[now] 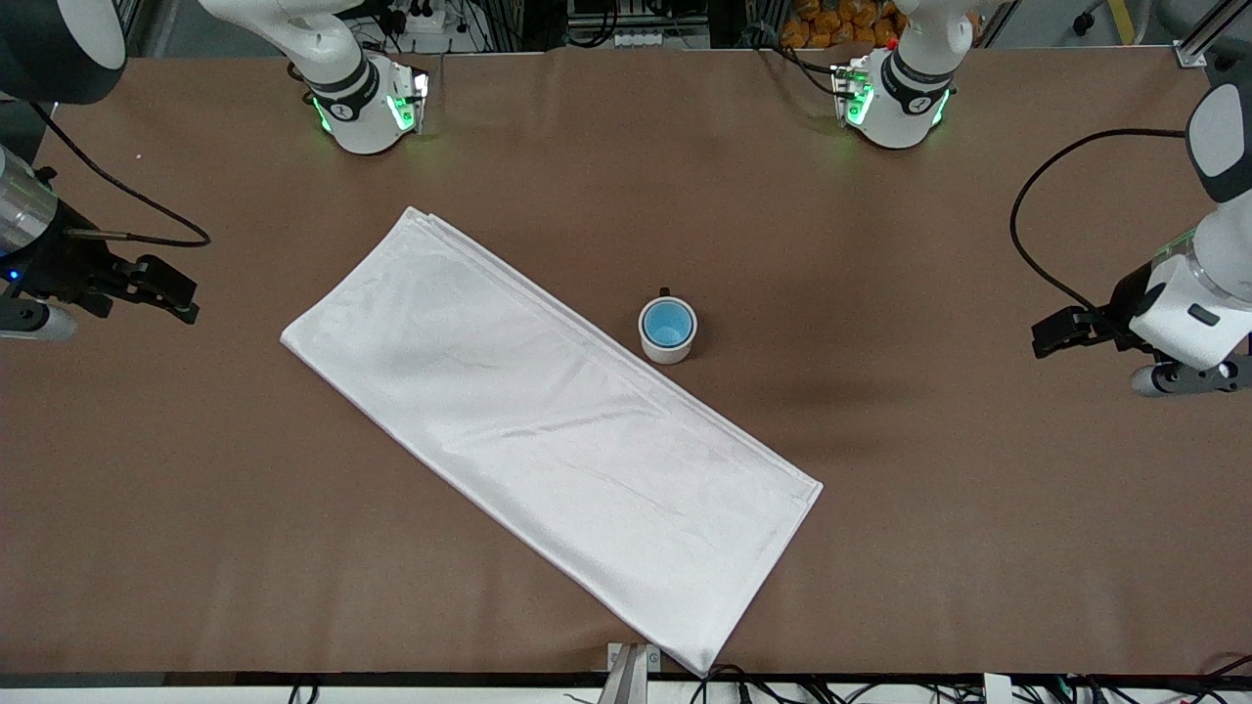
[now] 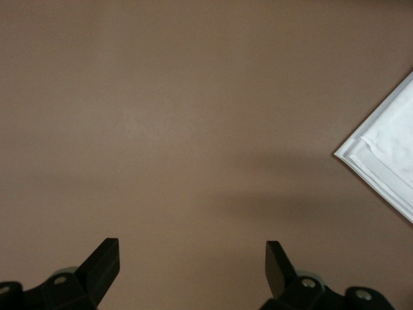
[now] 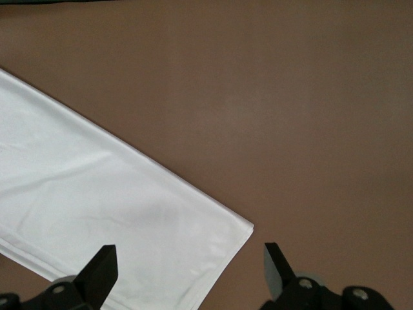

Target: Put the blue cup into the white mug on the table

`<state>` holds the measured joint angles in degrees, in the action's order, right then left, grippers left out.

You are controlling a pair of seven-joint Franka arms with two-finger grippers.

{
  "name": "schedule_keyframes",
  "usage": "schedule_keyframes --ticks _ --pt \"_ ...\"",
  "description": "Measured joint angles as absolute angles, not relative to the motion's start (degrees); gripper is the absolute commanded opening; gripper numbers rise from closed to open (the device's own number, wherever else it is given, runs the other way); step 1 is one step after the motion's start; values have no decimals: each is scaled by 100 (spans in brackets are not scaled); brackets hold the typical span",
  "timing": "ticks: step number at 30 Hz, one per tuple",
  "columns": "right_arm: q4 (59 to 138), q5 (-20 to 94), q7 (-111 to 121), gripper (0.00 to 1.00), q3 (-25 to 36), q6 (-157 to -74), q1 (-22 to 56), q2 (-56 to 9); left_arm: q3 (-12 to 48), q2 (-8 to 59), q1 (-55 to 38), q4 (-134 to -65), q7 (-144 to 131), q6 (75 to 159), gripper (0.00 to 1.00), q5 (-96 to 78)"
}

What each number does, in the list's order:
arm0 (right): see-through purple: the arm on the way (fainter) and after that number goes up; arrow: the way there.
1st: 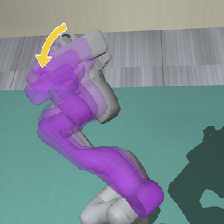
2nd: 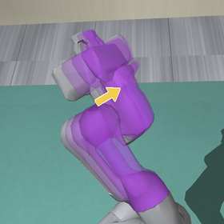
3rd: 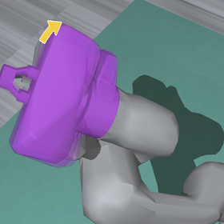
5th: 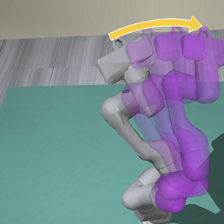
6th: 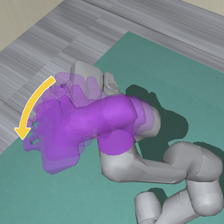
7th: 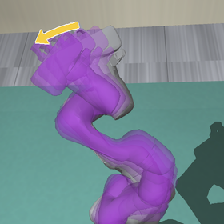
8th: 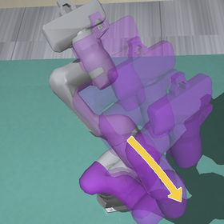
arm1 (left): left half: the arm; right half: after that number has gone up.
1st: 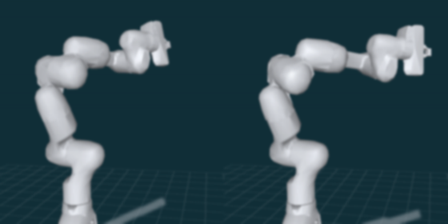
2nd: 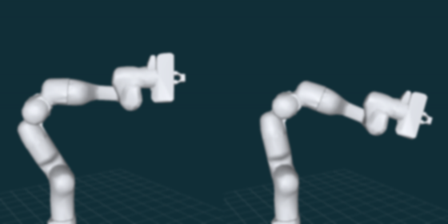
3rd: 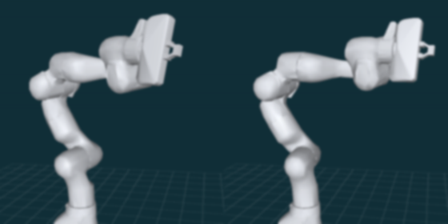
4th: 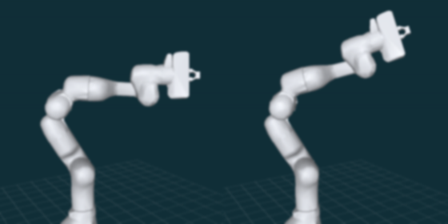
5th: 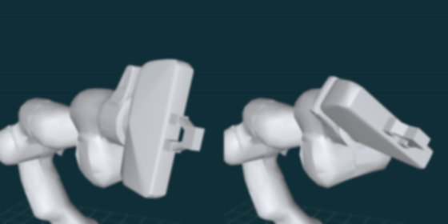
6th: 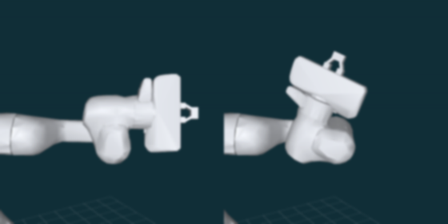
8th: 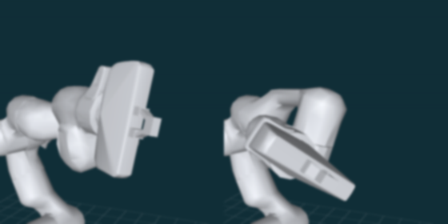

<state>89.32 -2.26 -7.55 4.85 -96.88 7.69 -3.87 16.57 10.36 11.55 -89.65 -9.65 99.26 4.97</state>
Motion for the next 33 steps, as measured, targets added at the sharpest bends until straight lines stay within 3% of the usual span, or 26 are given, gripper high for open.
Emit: schedule_keyframes --ticks 5,15,24,33 --pt "8953 -226 -755 100 485 -9694 769 -370 1604 763 1046 -9038 -793 9630 100 329" --pt "8965 -226 -755 100 485 -9698 759 -363 803 101 148 -9574 -718 9416 100 264" --pt "8971 -226 -755 100 485 -9700 724 -363 721 -384 47 -10130 -597 9415 100 264" --pt "8980 -181 -733 100 485 -9700 724 -363 696 -439 24 -10286 -318 9523 100 264"
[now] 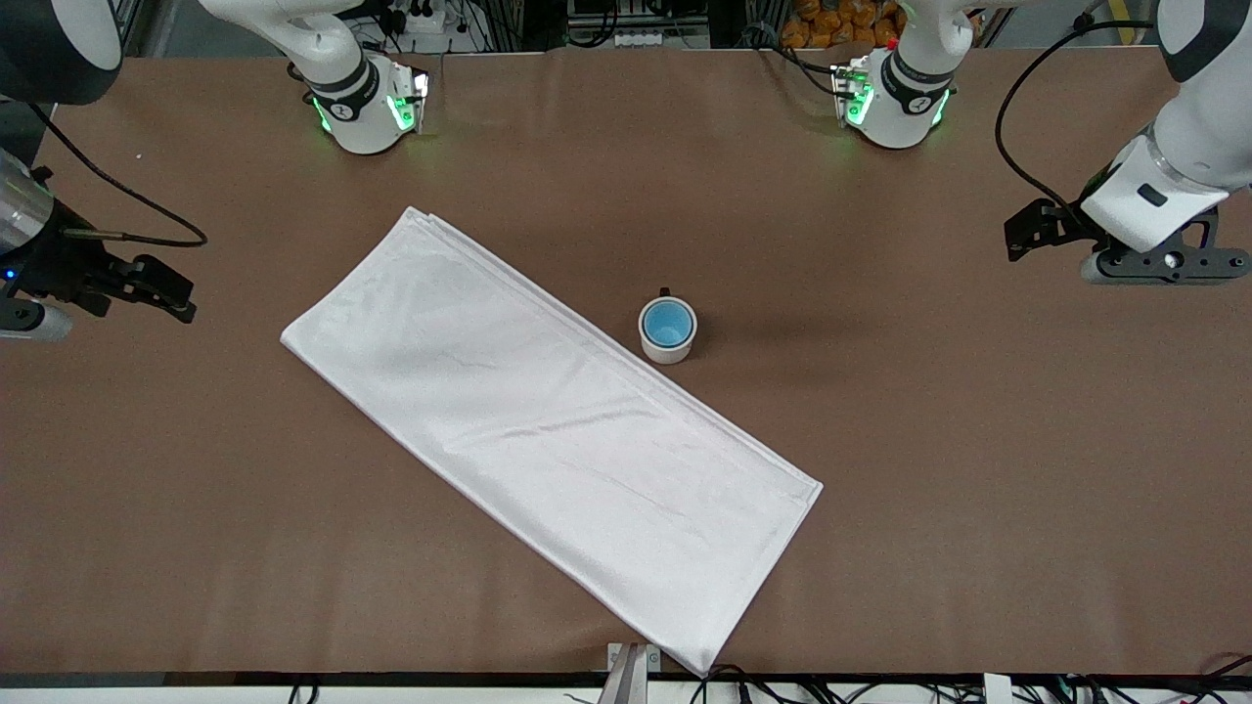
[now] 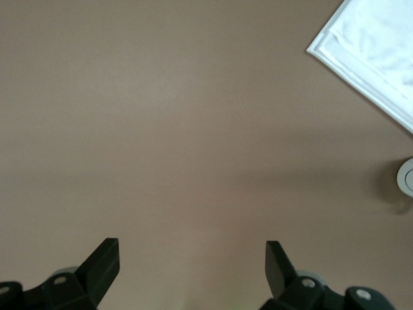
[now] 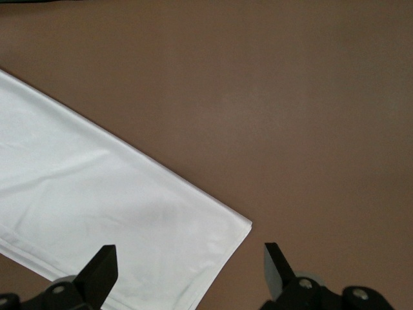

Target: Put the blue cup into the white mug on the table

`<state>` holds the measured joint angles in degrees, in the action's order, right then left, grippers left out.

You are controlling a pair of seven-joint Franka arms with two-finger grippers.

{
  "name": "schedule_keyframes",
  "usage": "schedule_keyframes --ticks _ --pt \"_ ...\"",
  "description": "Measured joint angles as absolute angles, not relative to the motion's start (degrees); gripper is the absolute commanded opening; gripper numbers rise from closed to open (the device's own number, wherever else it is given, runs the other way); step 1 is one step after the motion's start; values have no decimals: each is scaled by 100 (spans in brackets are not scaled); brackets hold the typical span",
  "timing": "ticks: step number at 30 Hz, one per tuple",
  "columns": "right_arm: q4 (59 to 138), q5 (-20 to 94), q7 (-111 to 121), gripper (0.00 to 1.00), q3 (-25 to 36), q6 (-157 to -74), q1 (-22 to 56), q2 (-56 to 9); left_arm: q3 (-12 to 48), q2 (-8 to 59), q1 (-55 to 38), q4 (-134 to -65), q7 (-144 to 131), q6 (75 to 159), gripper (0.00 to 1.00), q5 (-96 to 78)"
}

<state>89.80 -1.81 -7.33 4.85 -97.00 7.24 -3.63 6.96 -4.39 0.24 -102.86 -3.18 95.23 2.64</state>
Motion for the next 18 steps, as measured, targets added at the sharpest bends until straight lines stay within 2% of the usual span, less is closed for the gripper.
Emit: schedule_keyframes --ticks 18 --pt "8980 -3 -552 100 483 -9701 610 -363 418 -472 25 -10228 -118 9932 100 -121"
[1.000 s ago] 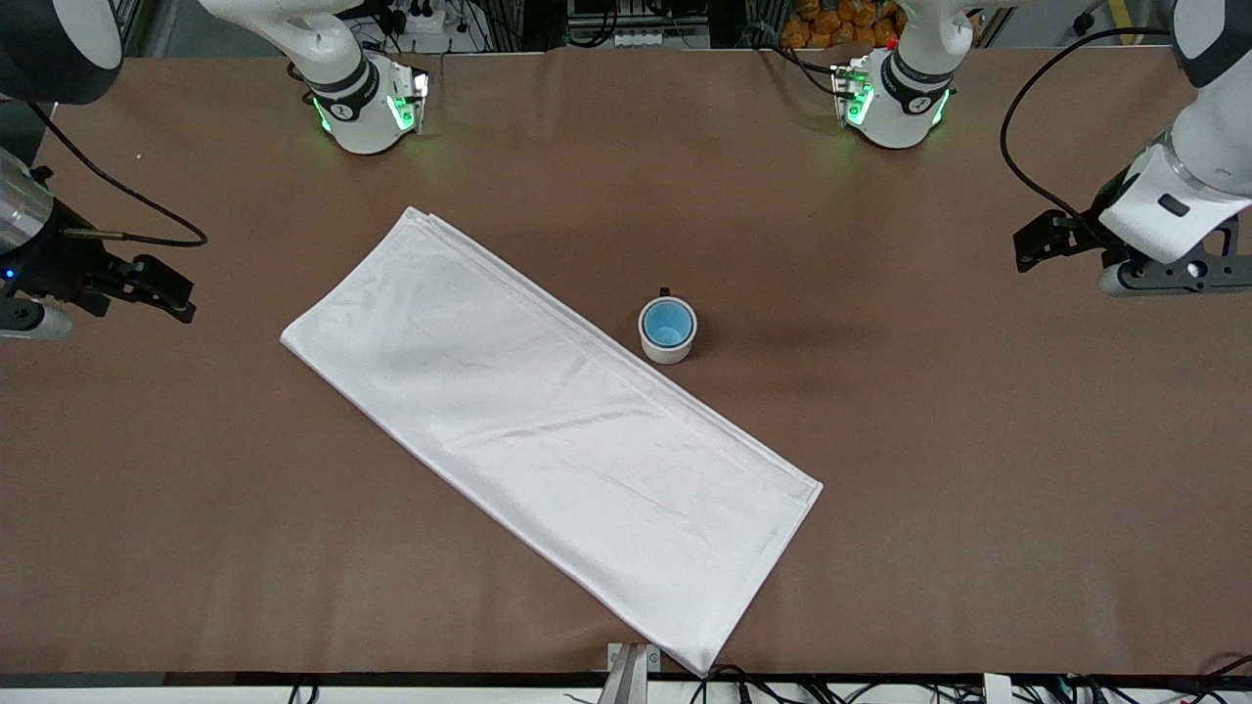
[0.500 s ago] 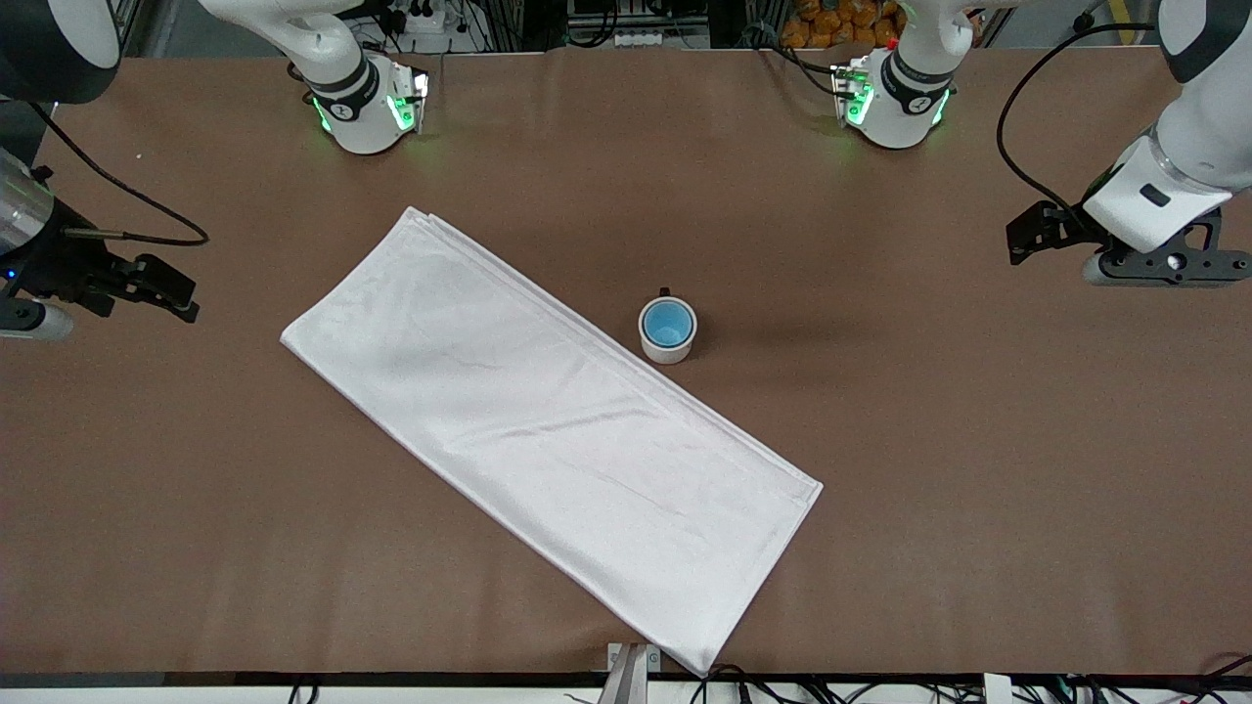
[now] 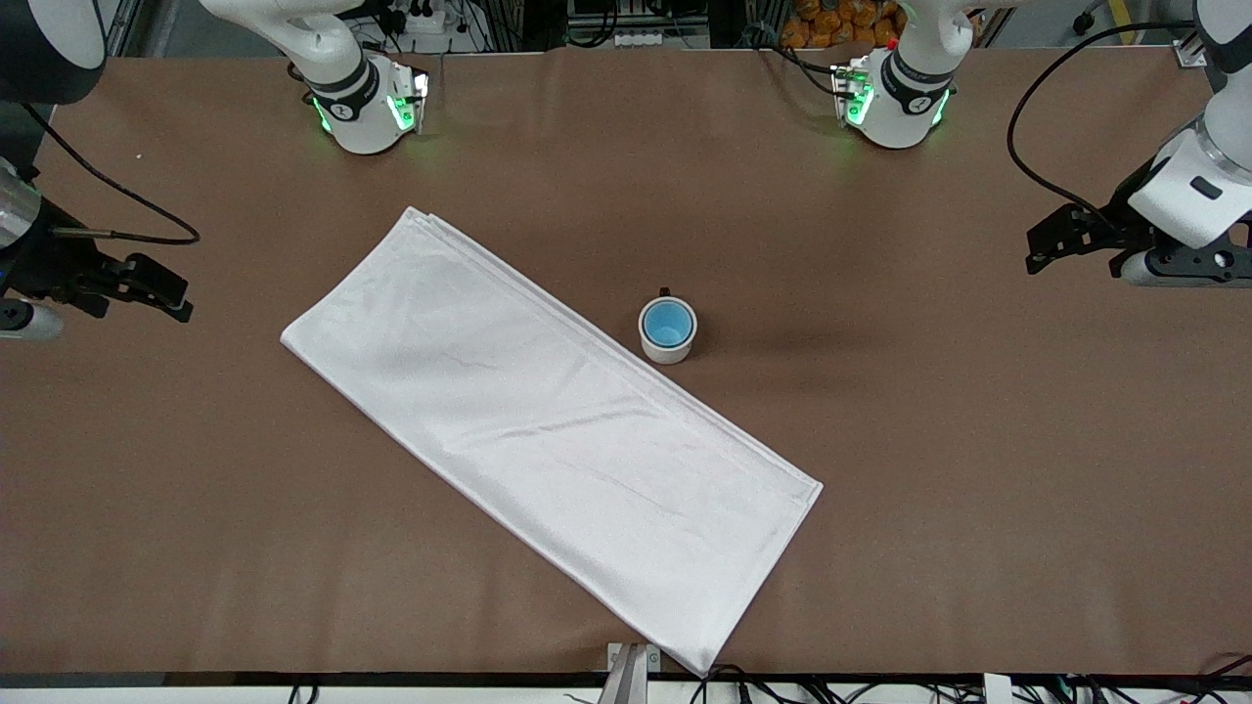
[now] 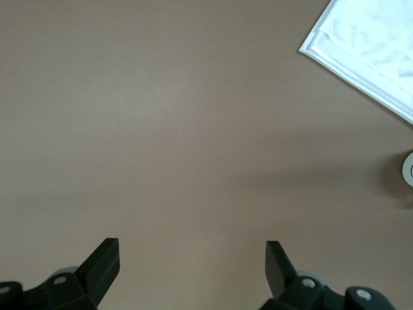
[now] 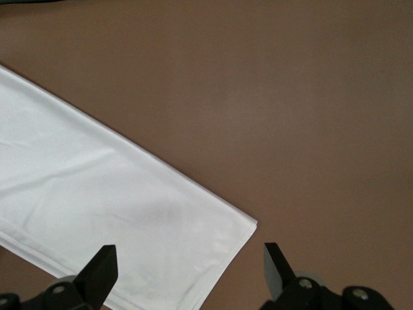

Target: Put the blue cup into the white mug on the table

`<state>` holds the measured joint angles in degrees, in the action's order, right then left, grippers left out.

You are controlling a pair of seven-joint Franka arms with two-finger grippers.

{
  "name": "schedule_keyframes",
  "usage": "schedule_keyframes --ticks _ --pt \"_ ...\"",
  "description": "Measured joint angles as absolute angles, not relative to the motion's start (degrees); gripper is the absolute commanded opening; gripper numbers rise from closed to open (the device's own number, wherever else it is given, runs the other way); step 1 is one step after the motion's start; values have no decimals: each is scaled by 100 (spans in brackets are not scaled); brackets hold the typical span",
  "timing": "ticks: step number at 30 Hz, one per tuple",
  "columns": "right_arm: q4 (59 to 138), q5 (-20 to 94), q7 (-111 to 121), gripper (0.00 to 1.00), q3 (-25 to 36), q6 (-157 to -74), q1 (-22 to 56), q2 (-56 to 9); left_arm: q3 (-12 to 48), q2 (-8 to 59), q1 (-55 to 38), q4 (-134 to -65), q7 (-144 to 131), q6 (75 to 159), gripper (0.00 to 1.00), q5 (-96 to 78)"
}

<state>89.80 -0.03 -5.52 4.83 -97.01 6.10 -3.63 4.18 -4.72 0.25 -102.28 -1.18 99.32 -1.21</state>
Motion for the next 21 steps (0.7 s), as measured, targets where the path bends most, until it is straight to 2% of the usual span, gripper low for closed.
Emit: schedule_keyframes --ticks 21 --pt "8980 3 -528 100 445 -9698 610 -279 435 -488 -22 -10220 -118 9931 100 -127"
